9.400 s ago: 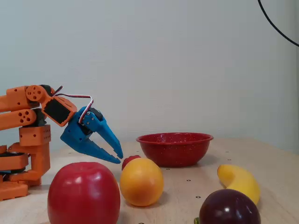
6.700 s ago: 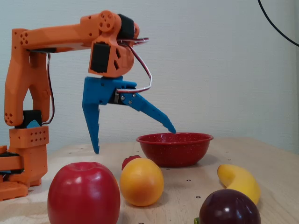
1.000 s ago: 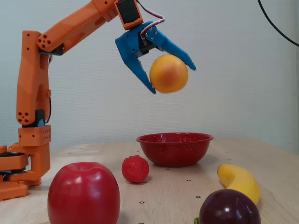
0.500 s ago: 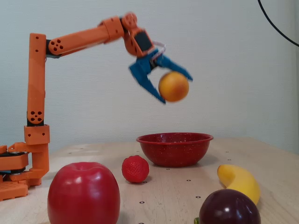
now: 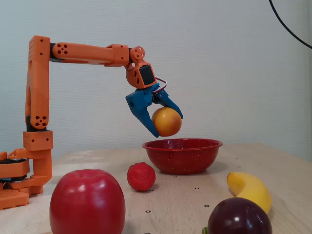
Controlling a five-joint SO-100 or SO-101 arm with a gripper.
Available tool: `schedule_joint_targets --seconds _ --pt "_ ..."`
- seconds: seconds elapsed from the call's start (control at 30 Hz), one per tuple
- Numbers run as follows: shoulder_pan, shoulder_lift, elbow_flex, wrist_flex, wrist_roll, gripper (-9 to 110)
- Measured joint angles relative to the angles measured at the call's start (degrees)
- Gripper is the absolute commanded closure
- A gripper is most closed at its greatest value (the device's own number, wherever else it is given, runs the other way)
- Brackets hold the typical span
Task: Put the peach in the red bowl.
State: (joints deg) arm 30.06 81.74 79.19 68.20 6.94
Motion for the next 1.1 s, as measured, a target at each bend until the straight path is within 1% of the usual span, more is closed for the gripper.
schedule_joint_targets --seconds 0.07,0.17,0.37,0.4,0.47,0.67,0.77,0.87,1.1 --pt "0.0 0.1 1.5 -0.1 0.4 63" --pt "0.0 0.0 4.2 0.0 0.6 56" --pt "0.0 0.0 4.5 -0.1 2.5 53" --pt "0.0 0.0 4.5 -0.1 2.5 55" --pt "0.0 0.0 4.5 -0.1 3.1 63" --pt "-0.1 0.0 4.3 -0.5 3.1 101" --pt "-0.1 1.8 4.5 -1.8 3.1 101" --pt "-1.7 9.2 9.8 -5.1 3.1 101" --pt "-12.0 26.4 28.0 -13.6 2.6 101"
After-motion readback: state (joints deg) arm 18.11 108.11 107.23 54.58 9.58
